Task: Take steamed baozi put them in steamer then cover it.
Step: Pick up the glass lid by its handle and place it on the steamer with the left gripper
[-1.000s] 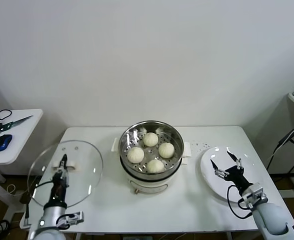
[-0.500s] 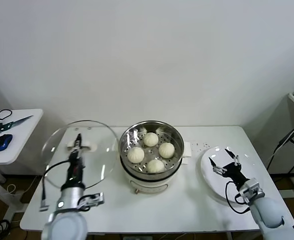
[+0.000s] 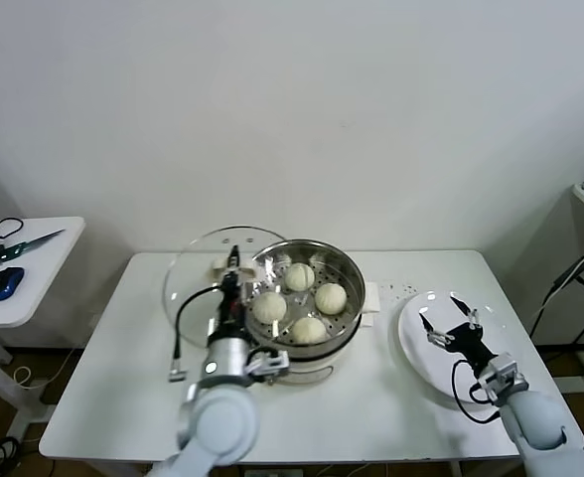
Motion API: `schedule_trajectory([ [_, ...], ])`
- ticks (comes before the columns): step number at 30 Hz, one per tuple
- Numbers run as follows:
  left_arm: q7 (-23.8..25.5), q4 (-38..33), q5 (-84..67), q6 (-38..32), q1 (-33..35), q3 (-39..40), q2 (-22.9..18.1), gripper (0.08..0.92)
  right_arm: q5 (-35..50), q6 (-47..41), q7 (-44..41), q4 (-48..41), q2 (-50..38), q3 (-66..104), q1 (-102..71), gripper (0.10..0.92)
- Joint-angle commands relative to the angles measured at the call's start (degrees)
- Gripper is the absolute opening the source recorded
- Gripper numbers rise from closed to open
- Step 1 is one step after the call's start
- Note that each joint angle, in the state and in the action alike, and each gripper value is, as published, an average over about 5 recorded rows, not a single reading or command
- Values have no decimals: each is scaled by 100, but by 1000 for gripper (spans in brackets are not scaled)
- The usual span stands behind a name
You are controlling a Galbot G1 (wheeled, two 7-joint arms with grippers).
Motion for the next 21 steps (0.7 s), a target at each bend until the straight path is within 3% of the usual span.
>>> schedule_trajectory([
  [1,214,1219,364,296,-885,906,-1205,149,-13,58,-25,-103,-15,121,-12,823],
  [7,160,1663,379,296,-930,946,-1521,149,-23,86,-37,-114,17,179,-61,823],
  [21,-7,2175,199,296,-910,699,-1676,149,-28,112,-72,-169,61,178,-56,823],
])
